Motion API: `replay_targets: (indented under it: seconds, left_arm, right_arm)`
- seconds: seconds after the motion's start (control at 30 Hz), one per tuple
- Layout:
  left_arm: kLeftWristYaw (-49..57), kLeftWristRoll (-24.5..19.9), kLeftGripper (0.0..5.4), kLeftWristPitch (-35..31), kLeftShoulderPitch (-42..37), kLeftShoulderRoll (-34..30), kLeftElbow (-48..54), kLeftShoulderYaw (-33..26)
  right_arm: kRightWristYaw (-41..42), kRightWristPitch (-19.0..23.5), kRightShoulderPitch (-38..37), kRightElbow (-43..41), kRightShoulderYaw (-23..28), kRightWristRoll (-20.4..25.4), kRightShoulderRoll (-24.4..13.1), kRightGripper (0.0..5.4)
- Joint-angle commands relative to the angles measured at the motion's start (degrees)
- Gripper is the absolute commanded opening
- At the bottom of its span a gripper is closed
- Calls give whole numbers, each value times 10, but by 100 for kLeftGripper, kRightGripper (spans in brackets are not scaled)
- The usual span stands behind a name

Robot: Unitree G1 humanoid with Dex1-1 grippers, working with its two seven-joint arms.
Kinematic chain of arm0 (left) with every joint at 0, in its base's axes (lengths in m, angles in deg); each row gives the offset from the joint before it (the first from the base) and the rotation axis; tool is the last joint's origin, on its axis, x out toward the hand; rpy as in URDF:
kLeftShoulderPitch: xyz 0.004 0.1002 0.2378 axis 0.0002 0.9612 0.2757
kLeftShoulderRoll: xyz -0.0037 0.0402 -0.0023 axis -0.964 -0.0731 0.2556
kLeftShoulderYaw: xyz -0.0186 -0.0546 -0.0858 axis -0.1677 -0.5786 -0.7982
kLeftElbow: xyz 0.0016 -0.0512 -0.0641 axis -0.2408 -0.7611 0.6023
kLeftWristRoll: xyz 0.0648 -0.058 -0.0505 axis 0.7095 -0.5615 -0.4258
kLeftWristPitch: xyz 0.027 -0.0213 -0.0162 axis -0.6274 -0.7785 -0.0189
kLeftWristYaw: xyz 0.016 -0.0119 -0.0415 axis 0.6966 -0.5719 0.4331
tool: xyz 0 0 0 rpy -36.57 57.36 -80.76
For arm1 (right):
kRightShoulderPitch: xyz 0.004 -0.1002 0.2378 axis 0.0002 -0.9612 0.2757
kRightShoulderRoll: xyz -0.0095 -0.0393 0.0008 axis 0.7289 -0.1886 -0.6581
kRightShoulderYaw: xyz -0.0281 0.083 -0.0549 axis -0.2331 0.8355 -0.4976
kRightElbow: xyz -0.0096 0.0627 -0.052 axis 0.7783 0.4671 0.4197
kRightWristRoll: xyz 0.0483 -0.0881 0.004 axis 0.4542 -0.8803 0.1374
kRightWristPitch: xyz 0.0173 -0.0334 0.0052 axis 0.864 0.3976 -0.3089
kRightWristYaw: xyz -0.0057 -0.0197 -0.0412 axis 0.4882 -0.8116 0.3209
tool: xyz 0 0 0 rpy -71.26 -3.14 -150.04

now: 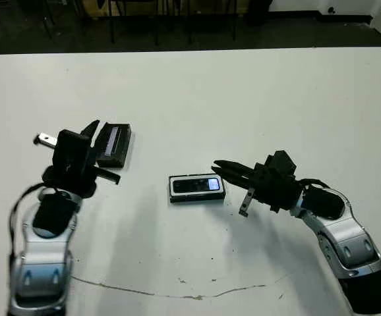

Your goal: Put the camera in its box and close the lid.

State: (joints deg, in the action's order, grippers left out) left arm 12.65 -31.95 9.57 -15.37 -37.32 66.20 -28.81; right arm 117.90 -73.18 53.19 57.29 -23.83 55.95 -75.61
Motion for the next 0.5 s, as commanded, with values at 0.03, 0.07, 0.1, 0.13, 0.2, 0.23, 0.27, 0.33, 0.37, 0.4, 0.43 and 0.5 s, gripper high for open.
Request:
replay_targets:
  seconds: [0.03,0.07,0.1,0.13,0.2,0.23,0.27,0.33,0.37,0.4,0.43,0.5]
  left_arm:
    - [33,-15,153,-64,-25,30,-23,-6]
    - [38,-18,172,-84,-36,34,-29,-7]
    - [41,-22,191,-101,-46,35,-35,-7]
    - [40,-31,208,-117,-58,37,-43,-9]
    - [33,-56,245,-142,-79,39,-58,-15]
    - [32,-70,264,-155,-89,43,-65,-21]
    - [34,-80,282,-168,-98,46,-70,-25]
    - [48,-87,319,-184,-116,50,-82,-27]
    - [56,-87,338,-190,-123,51,-87,-26]
    - [68,-84,357,-193,-130,53,-93,-24]
    - [80,-83,375,-195,-137,56,-98,-24]
    - [98,-87,413,-203,-153,64,-110,-30]
  right_arm:
    - [4,-26,3,25,4,-6,3,0]
    - [4,-29,3,29,4,-6,3,0]
    - [4,-28,3,29,4,-5,2,0]
    - [3,-27,3,28,3,-7,0,0]
    - [1,-25,1,23,4,-8,-2,0]
    - [0,-26,0,21,3,-11,-3,0]
    - [0,-30,0,22,4,-12,-3,0]
    - [-1,-37,-1,20,4,-17,-4,0]
    - [-1,-39,0,19,4,-20,-5,0]
    - [-2,-39,0,17,4,-23,-6,0]
    - [-1,-38,0,15,4,-24,-7,0]
    - [0,-37,0,14,4,-25,-8,0]
